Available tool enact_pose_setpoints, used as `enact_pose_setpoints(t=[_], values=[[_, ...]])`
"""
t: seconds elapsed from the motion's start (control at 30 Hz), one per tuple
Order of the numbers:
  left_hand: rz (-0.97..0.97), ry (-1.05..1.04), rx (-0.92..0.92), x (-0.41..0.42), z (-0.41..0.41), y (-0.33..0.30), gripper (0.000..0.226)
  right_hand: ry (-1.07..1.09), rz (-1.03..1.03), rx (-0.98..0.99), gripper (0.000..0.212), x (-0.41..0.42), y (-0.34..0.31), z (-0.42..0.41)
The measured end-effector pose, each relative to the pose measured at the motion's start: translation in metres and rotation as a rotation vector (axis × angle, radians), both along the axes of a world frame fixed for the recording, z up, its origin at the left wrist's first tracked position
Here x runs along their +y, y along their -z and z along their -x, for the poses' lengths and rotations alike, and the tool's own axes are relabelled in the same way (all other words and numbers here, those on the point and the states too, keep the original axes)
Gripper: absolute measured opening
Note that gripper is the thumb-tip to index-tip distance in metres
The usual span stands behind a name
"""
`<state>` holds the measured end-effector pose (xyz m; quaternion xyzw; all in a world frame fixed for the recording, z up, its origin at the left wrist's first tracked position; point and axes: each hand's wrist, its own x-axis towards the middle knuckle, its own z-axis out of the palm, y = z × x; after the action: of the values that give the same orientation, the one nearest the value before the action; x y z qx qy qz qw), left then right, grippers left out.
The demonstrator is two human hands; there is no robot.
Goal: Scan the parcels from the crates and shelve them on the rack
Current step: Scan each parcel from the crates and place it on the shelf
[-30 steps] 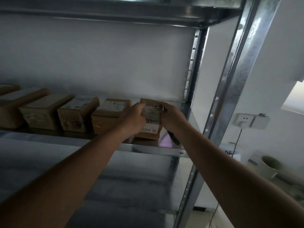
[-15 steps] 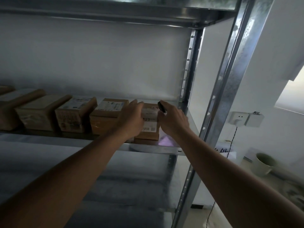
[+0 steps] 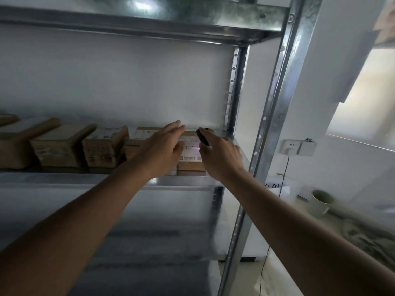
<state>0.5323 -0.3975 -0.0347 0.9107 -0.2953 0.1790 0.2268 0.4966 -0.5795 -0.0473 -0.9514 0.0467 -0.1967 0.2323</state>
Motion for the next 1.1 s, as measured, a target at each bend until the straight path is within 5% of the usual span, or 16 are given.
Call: enact_pose_setpoints(t=[0.5, 1.1], values=[[-0.220, 0.424, -0.099, 0.026, 0.108, 0.017, 0.060, 0.477, 0.142, 0.014, 0.055, 0.055, 0.037, 0.195], [-0.347, 0.932, -0.081, -0.164, 0.413, 0.045, 0.069, 1.004, 0.070, 0.127, 0.055, -0.041, 0.079, 0.565]])
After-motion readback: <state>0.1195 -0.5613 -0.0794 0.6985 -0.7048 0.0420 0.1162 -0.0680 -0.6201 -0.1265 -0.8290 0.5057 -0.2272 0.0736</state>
